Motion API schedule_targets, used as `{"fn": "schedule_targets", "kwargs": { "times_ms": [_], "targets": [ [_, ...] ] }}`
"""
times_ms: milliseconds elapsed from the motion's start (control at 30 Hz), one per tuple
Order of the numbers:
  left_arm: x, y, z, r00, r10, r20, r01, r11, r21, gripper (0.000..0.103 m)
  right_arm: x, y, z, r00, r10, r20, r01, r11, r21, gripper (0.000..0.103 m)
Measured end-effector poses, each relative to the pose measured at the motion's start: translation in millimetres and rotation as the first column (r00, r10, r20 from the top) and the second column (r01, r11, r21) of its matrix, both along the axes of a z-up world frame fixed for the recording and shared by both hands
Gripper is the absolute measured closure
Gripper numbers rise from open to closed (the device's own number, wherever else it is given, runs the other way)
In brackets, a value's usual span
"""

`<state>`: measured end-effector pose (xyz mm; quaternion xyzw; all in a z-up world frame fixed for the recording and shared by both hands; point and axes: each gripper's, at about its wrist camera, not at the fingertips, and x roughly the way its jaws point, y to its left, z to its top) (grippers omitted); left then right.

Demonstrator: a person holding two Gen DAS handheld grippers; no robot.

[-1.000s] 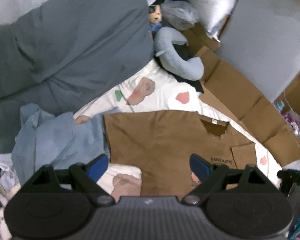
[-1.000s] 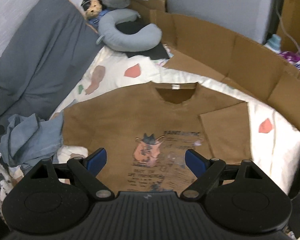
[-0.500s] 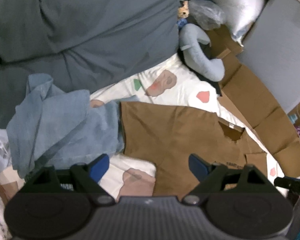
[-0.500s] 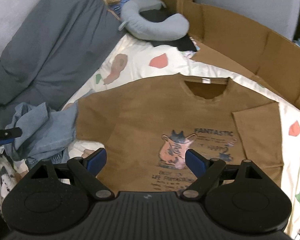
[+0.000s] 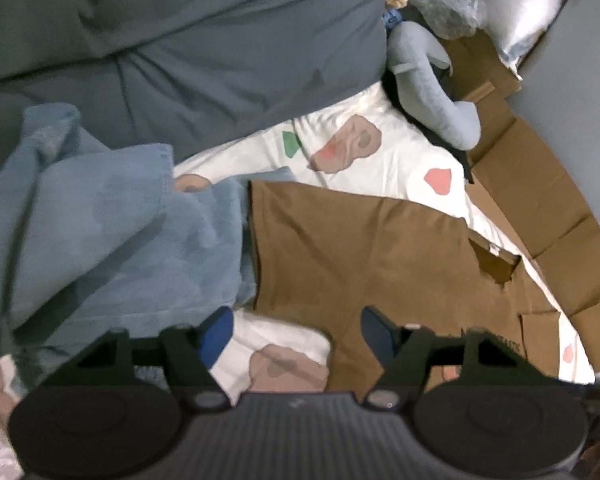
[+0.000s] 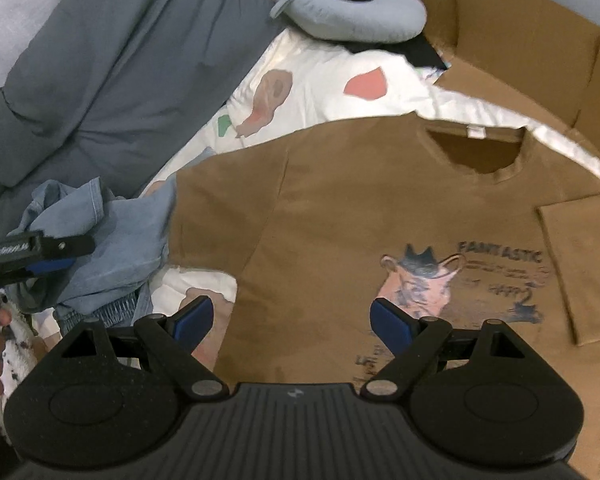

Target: Fold clothes

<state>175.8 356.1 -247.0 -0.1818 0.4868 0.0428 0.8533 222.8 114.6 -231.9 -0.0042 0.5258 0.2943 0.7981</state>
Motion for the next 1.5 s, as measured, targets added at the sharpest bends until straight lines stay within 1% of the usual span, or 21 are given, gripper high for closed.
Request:
{"fn": "schedule_targets", "kwargs": {
  "times_ms": [167, 233, 300, 400, 467, 633, 733, 867, 933, 1000, 1067, 1133, 1200, 1267, 1300, 1400, 1467, 1500],
  "targets": [
    [13.2, -4.9, -31.6, 1.000, -0.020, -0.016, 0.020, 1.000, 0.003, 0.045, -0.3, 10.8, -29.7, 1.000, 0.005, -0.007, -0.004, 0.999, 0.039, 0.016],
    [14.3, -5.5, -48.2, 1.000, -0.014, -0.024, 0.015, 1.000, 0.006, 0.049, -1.3, 14.9, -42.1, 1.000, 0.001, -0.005, -0.001, 0.999, 0.041, 0.020],
    [13.4, -5.7, -64.7, 1.000, 0.002, -0.027, -0.002, 1.000, 0.013, 0.049, -2.4, 17.7, -54.1, 1.000, -0.007, -0.008, 0.008, 0.999, 0.048, 0.021],
    [8.7, -7.1, -85.8, 1.000, 0.013, 0.005, -0.013, 1.000, 0.025, 0.049, -5.9, 21.0, -67.1, 1.000, -0.012, -0.008, 0.012, 0.998, 0.070, 0.031],
    [6.3, -6.3, -99.0, 0.999, 0.035, 0.025, -0.036, 0.999, 0.024, 0.049, -8.4, 23.7, -73.5, 1.000, -0.008, 0.004, 0.007, 0.997, 0.070, 0.032],
    [4.2, 4.1, -127.3, 0.992, 0.100, 0.076, -0.096, 0.994, -0.056, 0.049, -9.8, 22.7, -92.6, 0.999, -0.033, -0.016, 0.034, 0.995, 0.090, 0.032],
    [5.8, 11.6, -140.3, 0.985, 0.138, 0.101, -0.130, 0.988, -0.082, 0.049, -13.6, 20.9, -103.5, 0.999, -0.027, -0.021, 0.029, 0.996, 0.087, 0.032],
    [10.9, 16.0, -159.1, 0.980, 0.167, 0.105, -0.156, 0.982, -0.106, 0.049, -14.4, 20.2, -116.9, 0.999, -0.036, -0.037, 0.039, 0.995, 0.097, 0.038],
    [10.9, 17.7, -167.5, 0.976, 0.185, 0.115, -0.170, 0.977, -0.131, 0.050, -13.2, 22.3, -122.6, 0.999, -0.039, -0.038, 0.042, 0.994, 0.101, 0.041],
    [10.0, 18.6, -171.0, 0.969, 0.209, 0.130, -0.188, 0.970, -0.155, 0.054, -10.4, 25.9, -128.5, 0.998, -0.038, -0.041, 0.043, 0.993, 0.108, 0.044],
    [10.1, 17.1, -170.8, 0.966, 0.214, 0.142, -0.189, 0.966, -0.175, 0.064, -6.3, 29.7, -134.2, 0.998, -0.040, -0.043, 0.045, 0.992, 0.120, 0.046],
    [12.3, 14.1, -169.5, 0.967, 0.208, 0.151, -0.179, 0.966, -0.185, 0.064, -2.3, 33.0, -139.2, 0.998, -0.041, -0.045, 0.047, 0.990, 0.133, 0.047],
    [15.0, 11.3, -168.6, 0.967, 0.205, 0.151, -0.179, 0.968, -0.174, 0.069, 0.0, 35.3, -142.8, 0.998, -0.033, -0.046, 0.040, 0.989, 0.145, 0.048],
    [15.7, 10.5, -167.7, 0.966, 0.216, 0.145, -0.191, 0.967, -0.166, 0.089, 1.0, 35.8, -145.3, 0.999, -0.023, -0.046, 0.030, 0.988, 0.150, 0.049],
    [15.4, 10.7, -167.0, 0.965, 0.224, 0.140, -0.199, 0.965, -0.168, 0.092, 2.1, 35.4, -146.7, 0.998, -0.024, -0.052, 0.032, 0.987, 0.158, 0.051],
    [14.6, 11.3, -164.9, 0.961, 0.247, 0.124, -0.224, 0.959, -0.173, 0.094, 7.9, 31.2, -152.1, 0.994, -0.057, -0.099, 0.076, 0.977, 0.198, 0.059],
    [16.3, 9.1, -157.3, 0.965, 0.231, 0.127, -0.209, 0.964, -0.163, 0.095, 13.3, 29.9, -155.0, 0.988, -0.086, -0.130, 0.114, 0.966, 0.231, 0.068],
    [18.0, 7.7, -153.2, 0.968, 0.217, 0.130, -0.195, 0.968, -0.158, 0.095, 15.0, 32.0, -154.9, 0.988, -0.091, -0.126, 0.118, 0.964, 0.237, 0.075]
  ]
}}
